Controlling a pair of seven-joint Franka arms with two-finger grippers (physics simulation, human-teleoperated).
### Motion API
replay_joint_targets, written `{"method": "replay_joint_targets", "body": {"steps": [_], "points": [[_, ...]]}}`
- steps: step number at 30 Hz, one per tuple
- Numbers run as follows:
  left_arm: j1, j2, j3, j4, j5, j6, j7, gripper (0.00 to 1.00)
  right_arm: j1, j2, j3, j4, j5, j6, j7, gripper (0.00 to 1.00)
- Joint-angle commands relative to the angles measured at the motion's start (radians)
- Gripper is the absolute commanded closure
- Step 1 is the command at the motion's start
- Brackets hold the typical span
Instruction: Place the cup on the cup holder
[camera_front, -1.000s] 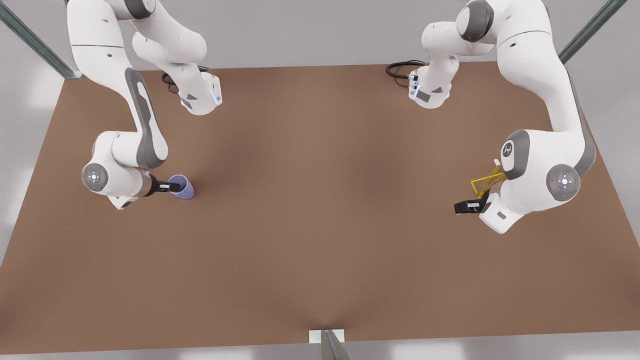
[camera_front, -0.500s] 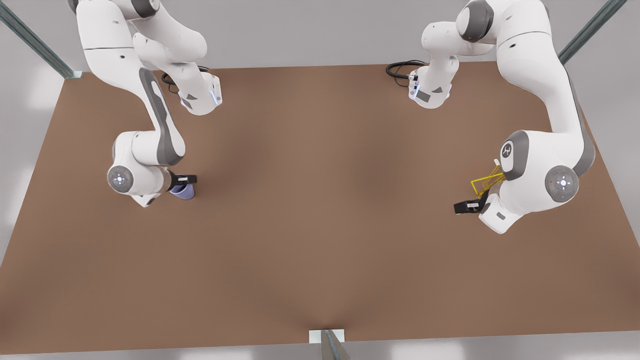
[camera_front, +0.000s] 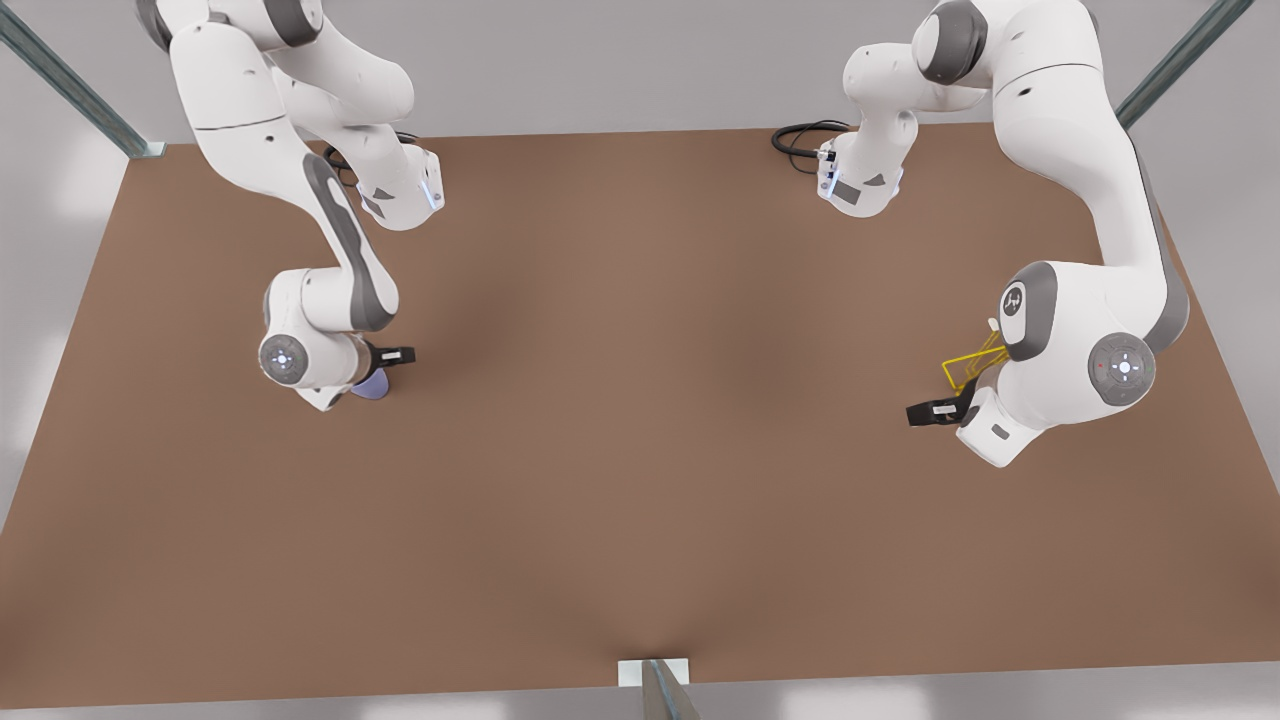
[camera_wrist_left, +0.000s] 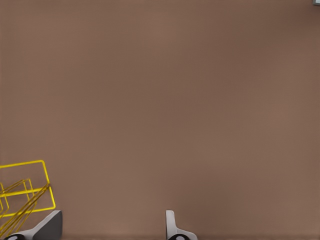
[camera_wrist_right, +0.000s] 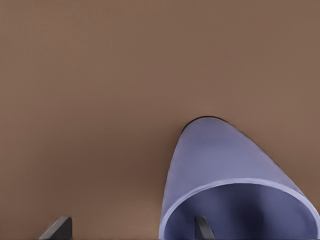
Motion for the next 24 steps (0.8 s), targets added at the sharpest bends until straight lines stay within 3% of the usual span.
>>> {"method": "replay_joint_targets", "body": {"steps": [1, 2, 3, 14, 18, 19, 24], "points": [[0.000, -0.001, 0.001, 0.000, 0.001, -0.002, -0.011, 0.00, 0.001, 0.001, 0.001, -0.009, -0.001, 0.080, -0.023, 0.41], [0.000, -0.001, 0.000, 0.000, 0.001, -0.002, -0.011, 0.00, 0.000, -0.002, 0.001, -0.005, -0.006, 0.080, -0.024, 0.68], [0.000, -0.001, 0.000, 0.000, 0.001, -0.002, -0.012, 0.00, 0.000, -0.004, 0.001, -0.005, -0.006, 0.081, -0.024, 0.79], [-0.006, 0.016, -0.008, -0.006, 0.016, -0.011, -0.018, 0.00, -0.002, -0.036, 0.000, 0.055, -0.001, 0.025, -0.021, 0.79], [-0.008, -0.047, -0.011, 0.007, 0.005, -0.109, -0.014, 0.00, -0.002, -0.010, 0.001, 0.190, 0.123, -0.032, 0.024, 0.79], [-0.008, -0.073, -0.028, 0.007, 0.010, -0.112, -0.017, 0.00, -0.002, 0.056, 0.032, 0.277, 0.132, -0.035, 0.103, 0.79], [-0.008, -0.110, -0.045, 0.008, 0.094, -0.145, -0.015, 0.00, -0.002, 0.357, 0.355, 0.731, 0.135, -0.077, 0.707, 0.79]]}}
